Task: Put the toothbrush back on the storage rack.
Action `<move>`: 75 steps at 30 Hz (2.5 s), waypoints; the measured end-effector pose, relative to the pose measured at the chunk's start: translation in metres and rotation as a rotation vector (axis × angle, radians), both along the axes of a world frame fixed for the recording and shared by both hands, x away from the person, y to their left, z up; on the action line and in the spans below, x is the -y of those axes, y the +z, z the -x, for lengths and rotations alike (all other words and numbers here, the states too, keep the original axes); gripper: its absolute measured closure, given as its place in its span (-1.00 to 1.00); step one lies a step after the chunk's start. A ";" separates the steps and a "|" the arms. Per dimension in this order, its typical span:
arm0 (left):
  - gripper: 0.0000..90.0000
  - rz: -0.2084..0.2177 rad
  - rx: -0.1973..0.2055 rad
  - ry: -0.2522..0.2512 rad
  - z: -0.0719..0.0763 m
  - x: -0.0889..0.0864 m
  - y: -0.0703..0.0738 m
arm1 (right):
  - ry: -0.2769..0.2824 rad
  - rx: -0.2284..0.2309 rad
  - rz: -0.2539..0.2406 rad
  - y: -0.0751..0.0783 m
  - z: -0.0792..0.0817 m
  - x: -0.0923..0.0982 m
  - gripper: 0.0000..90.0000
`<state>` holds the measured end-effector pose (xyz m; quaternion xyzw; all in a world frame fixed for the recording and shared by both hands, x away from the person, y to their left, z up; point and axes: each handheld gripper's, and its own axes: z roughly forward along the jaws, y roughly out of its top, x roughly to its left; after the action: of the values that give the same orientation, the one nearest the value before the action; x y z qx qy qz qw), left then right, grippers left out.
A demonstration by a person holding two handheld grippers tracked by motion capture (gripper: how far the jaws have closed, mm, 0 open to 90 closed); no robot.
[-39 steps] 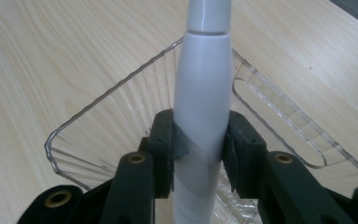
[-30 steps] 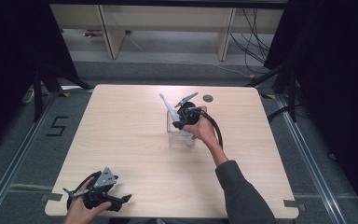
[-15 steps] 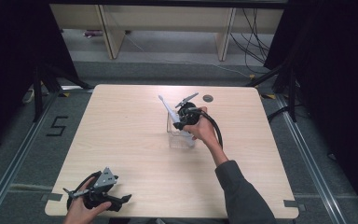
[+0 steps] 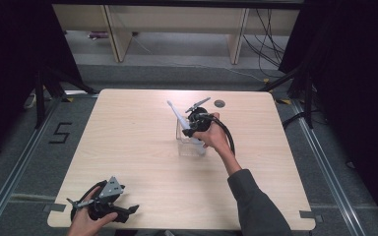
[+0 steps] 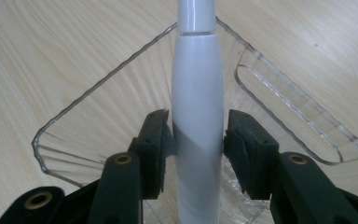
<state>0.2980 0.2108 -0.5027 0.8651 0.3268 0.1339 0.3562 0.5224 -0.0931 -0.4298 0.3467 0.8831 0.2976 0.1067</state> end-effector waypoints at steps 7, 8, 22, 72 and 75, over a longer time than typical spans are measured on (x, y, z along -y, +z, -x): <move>-0.66 -0.012 0.009 -0.005 -0.001 -0.001 0.000 | -0.001 -0.001 -0.037 0.006 0.004 0.002 0.23; -0.66 -0.004 -0.004 0.000 0.000 0.000 0.000 | -0.017 -0.003 -0.031 0.007 0.005 0.003 0.21; -0.66 -0.007 0.002 -0.003 0.000 -0.001 0.000 | 0.004 0.059 -0.070 0.022 0.012 0.011 0.05; -0.66 -0.018 0.003 -0.009 0.001 -0.002 0.002 | 0.009 0.165 -0.219 0.048 0.052 0.057 -0.20; -0.66 -0.016 0.003 -0.007 0.001 -0.002 0.002 | 0.006 0.189 -0.225 0.049 0.052 0.062 -0.21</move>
<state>0.2972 0.2125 -0.5010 0.8689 0.3219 0.1365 0.3503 0.4705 -0.1546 -0.3812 0.3244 0.8312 0.4263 0.1491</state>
